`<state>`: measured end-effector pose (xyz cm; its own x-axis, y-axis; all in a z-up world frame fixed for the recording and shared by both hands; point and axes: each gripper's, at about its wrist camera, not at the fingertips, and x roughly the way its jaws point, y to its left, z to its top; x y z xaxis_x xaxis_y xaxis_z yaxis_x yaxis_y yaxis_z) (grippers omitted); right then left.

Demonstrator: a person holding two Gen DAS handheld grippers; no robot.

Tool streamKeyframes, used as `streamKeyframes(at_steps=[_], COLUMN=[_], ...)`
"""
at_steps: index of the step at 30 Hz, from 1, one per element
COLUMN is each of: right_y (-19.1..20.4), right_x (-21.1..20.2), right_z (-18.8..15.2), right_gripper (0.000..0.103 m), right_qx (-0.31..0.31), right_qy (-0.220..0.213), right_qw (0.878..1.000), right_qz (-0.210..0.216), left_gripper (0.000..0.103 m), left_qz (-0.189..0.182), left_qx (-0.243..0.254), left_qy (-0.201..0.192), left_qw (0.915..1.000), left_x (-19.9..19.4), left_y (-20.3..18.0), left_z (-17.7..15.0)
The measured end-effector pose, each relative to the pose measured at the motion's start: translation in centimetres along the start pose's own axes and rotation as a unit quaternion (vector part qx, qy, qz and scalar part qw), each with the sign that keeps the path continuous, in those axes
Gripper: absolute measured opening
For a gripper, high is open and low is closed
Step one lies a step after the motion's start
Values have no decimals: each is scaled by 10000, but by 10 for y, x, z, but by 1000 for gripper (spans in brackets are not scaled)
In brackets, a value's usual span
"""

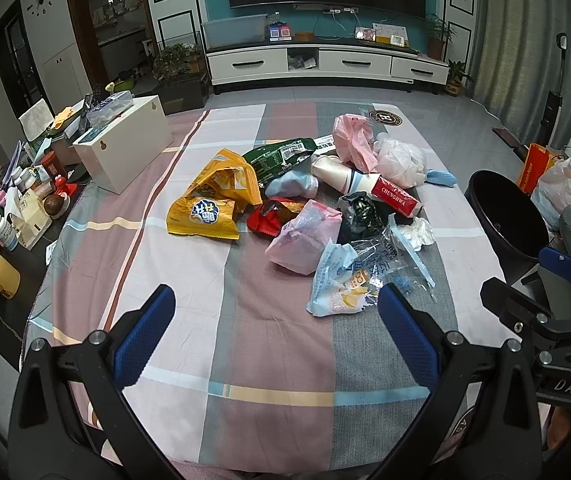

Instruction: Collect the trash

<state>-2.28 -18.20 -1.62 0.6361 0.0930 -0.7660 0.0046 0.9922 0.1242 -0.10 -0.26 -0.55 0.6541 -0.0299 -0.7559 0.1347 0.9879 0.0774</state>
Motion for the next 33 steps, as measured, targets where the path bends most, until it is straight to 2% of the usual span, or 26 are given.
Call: streamKeyframes(at_steps=[33], right_y=[-7], right_x=[3], right_z=[-2], right_gripper=[101], right_qx=[53], right_qy=[31], right_qw=[10000], right_qz=[4], left_gripper=[101], left_qz=[-111], left_qx=[-72], left_qy=[52], left_qw=[9999], left_x=[5], left_y=[-6], left_z=[0])
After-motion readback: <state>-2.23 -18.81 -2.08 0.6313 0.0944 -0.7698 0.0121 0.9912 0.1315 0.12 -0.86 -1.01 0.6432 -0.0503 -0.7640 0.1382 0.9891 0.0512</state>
